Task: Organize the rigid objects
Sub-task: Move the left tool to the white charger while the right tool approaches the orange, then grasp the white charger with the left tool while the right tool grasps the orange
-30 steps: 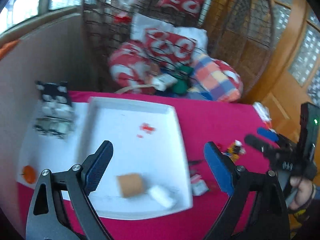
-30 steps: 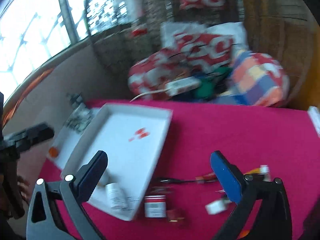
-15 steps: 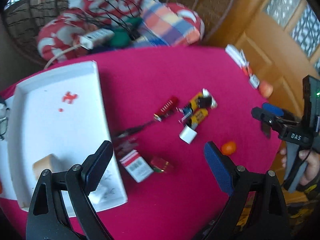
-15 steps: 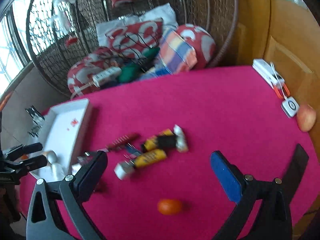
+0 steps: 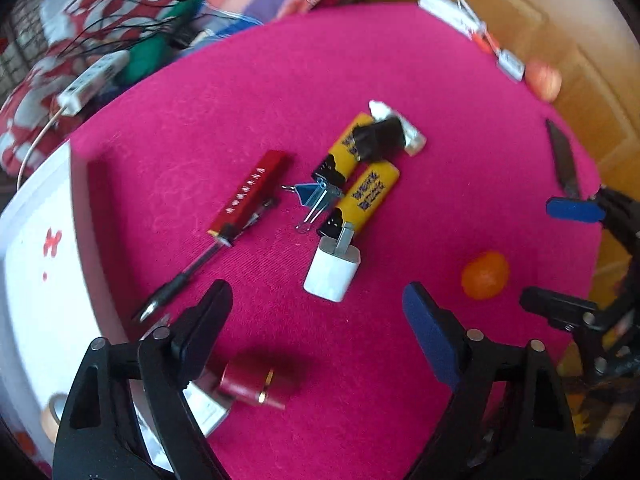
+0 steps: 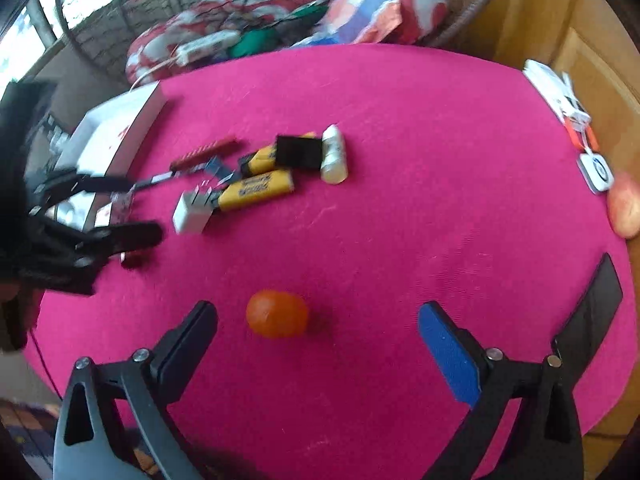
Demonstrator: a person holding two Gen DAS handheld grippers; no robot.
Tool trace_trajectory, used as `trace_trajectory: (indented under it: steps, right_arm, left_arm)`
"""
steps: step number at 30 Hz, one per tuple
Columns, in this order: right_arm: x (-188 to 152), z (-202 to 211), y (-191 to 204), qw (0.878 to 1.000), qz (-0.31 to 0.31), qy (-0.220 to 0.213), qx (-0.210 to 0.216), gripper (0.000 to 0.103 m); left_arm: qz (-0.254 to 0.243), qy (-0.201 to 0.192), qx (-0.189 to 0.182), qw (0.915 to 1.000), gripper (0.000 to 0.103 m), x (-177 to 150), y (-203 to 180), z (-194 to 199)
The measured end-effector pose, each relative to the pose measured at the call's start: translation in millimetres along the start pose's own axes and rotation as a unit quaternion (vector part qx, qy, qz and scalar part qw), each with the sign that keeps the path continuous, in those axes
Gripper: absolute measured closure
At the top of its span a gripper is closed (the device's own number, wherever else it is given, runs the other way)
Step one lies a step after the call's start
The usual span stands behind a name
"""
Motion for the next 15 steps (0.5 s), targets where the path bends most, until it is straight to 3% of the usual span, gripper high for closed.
trace_trajectory:
  steps: [3,7,8,9,15]
  right_arm:
    - [-3.8,-9.7,-2.3,0.999,-0.01,0.024,0.033,0.024]
    - [-1.1,-19.3,-5.8,0.997,-0.025,0.04,0.061,0.029]
    - [0.7,-20.9,-3.7,0.997,-0.022,0.042,0.066,0.03]
    - [1.5,-23.6,0.5,0.996,-0.017,0.044,0.07,0.032]
    - [0.7,-42.2,27.5,0.995,0.041,0.07,0.057,0.048]
  left_arm:
    - [-0.008,0.011,0.002,0.9999,0.015,4.9,-2.2,-10.8]
    - [-0.008,0.022,-0.01,0.9997,0.018,9.5,-0.2,-19.4]
    - [-0.013,0.025,-0.01,0.9996,0.023,8.6,-2.1,-21.3]
    - [-0.017,0.029,-0.01,0.9994,0.034,8.8,-2.8,-23.5]
    - [-0.019,0.043,-0.008,0.9989,0.049,7.8,-2.9,-33.4]
Point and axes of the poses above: each gripper's, at about its wrist camera, not at the fingertips, and z roughly against the way its jaws point, y to its left, x to its top, the point moved 2 cm from there along -z, roughly the way its jaws point, and after that the axes turned 5 degrees about -x, right-handed, at the moved point
